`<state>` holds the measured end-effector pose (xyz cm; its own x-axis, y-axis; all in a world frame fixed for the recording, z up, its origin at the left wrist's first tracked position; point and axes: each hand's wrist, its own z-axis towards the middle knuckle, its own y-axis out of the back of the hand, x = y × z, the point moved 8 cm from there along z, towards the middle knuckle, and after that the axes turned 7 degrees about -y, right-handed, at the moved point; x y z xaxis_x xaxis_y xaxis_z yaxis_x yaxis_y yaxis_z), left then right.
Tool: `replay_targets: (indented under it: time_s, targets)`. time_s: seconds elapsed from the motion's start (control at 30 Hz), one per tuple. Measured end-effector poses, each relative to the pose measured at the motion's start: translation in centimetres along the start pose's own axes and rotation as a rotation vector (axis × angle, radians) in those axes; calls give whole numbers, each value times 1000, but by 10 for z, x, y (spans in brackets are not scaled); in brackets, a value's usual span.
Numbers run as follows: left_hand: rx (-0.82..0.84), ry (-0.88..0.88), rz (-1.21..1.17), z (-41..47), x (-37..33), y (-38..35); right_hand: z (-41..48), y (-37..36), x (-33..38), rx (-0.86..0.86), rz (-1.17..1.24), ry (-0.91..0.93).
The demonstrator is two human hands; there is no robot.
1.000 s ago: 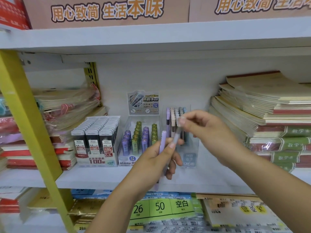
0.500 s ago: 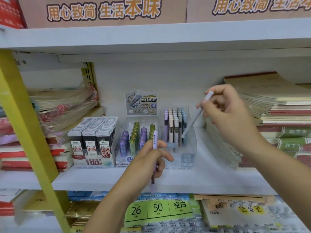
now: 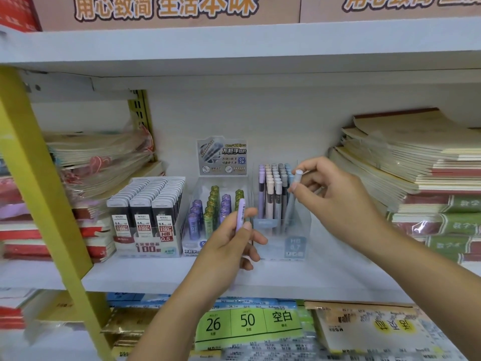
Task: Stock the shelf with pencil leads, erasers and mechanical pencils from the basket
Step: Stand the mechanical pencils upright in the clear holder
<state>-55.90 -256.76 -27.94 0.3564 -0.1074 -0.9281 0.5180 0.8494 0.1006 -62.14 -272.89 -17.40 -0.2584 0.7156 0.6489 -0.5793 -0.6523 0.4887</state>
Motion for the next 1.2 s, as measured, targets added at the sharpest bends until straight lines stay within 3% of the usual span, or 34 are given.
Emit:
replay_targets:
  time_s: [0.27, 0.43, 0.6, 0.7, 0.87, 1.03, 1.13, 1.2]
  targets:
    - [6, 5, 16, -1, 1, -1, 1, -9, 8, 81, -24, 37]
    - [11, -1, -7, -3, 1, 1, 4, -20, -1, 148, -167, 36]
    - [25, 32, -110, -2, 4, 1, -3, -16, 2, 93, -283, 67]
    - [61, -9, -55, -3, 0, -1, -10, -7, 14, -5, -219, 91]
    - [106, -61, 55, -3, -15, -16, -18, -21, 19, 153, 45, -32]
    - [80, -52, 5, -7, -17, -18, -18, -14, 8, 161, 402, -223]
    - [100, -70, 38, -8, -20, -20, -25, -27, 9, 297, 386, -242]
    - [116, -69, 47, -8, -21, -20, -27, -28, 11, 275, 402, -219]
